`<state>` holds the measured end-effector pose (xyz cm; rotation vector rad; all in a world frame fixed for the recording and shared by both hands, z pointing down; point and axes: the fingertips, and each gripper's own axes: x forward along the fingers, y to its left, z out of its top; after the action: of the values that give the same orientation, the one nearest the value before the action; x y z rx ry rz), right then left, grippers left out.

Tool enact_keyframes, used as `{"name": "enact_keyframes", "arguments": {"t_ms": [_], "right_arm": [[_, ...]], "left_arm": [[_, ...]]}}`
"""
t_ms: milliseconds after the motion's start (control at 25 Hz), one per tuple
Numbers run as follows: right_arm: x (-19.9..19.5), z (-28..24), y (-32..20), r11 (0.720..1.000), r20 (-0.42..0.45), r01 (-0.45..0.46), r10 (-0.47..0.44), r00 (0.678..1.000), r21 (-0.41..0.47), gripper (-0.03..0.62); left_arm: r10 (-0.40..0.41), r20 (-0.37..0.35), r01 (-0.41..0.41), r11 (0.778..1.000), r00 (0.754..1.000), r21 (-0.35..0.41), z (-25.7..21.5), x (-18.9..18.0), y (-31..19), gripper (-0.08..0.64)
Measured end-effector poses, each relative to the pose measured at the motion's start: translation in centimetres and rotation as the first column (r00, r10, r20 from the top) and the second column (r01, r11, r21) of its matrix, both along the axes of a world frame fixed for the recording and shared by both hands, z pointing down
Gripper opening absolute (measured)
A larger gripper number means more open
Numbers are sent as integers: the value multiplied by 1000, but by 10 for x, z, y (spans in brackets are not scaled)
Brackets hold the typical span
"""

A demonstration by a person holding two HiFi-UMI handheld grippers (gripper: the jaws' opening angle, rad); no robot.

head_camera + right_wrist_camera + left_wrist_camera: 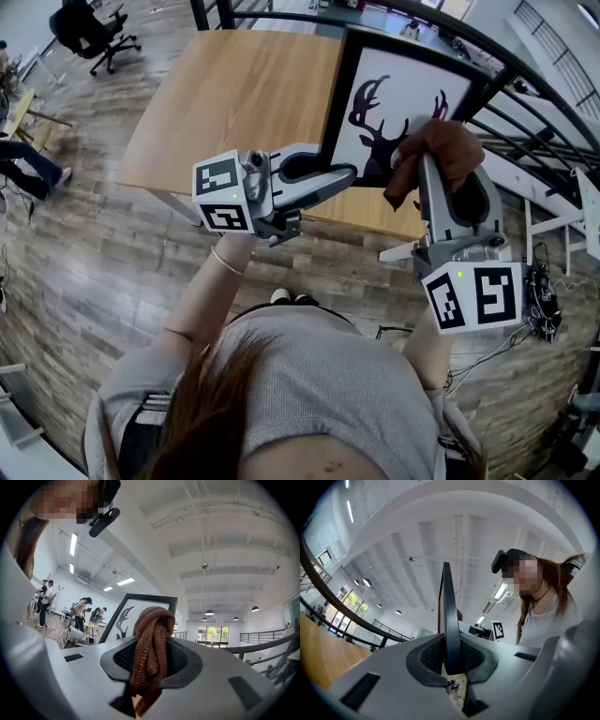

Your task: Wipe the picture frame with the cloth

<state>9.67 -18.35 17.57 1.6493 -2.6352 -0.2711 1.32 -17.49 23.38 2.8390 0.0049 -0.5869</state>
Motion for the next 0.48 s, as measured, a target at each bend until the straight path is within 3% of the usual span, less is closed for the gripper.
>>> {"name": "enact_keyframes", "arguments": {"t_ms": [480], "right_arm": [[-2, 46, 12, 997, -22, 26, -27, 999, -73, 133]], "left_arm": [[-10, -18, 10, 1000, 1000, 1, -1, 0, -1, 38]]}}
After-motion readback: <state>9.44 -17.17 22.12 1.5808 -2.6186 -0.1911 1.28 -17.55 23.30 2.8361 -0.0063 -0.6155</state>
